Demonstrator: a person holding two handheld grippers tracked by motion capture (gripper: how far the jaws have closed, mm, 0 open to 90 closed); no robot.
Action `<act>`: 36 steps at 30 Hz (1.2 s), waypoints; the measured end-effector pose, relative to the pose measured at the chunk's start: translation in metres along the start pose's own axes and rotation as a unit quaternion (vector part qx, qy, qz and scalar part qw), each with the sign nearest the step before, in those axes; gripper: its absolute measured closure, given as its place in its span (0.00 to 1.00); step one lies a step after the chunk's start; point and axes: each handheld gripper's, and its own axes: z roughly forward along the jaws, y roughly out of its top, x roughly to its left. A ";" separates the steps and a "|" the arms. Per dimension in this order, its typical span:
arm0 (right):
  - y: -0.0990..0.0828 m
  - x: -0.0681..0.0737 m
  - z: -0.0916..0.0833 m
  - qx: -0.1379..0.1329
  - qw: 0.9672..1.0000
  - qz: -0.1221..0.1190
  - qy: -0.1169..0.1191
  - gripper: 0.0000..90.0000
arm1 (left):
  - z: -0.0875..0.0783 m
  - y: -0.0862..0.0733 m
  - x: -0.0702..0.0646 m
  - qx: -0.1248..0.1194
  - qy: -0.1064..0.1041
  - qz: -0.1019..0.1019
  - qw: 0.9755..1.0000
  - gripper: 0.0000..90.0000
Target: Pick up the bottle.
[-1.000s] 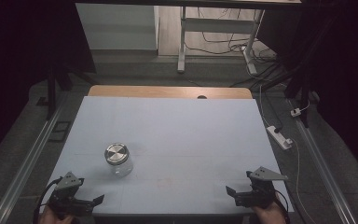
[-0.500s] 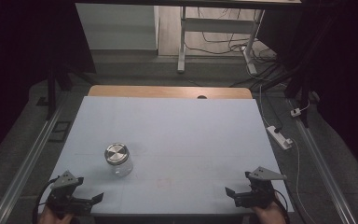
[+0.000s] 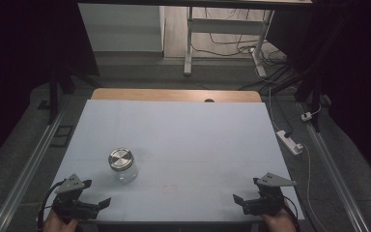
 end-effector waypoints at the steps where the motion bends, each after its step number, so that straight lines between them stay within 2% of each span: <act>1: 0.000 0.000 0.000 0.000 1.000 0.000 0.000 0.00 | 0.001 0.001 0.000 0.000 -0.002 0.002 1.000 0.00; 7: 0.000 0.000 0.001 0.004 1.000 -0.002 0.001 0.00 | 0.006 0.006 0.003 -0.017 -0.012 0.021 1.000 0.00; 10: 0.000 0.001 0.001 0.005 1.000 -0.003 0.002 0.00 | 0.009 0.008 0.005 -0.023 -0.017 0.018 0.999 0.00; 14: 0.001 0.001 0.002 0.006 1.000 -0.003 0.004 0.00 | 0.013 0.012 0.005 -0.031 -0.015 0.015 0.999 0.00; 28: 0.001 0.001 0.002 0.011 1.000 -0.007 0.004 0.00 | 0.030 0.028 0.011 -0.026 -0.005 0.010 1.000 0.00; 36: 0.001 0.001 0.003 0.012 1.000 -0.008 0.003 0.00 | 0.042 0.038 0.013 -0.018 0.014 0.025 0.999 0.00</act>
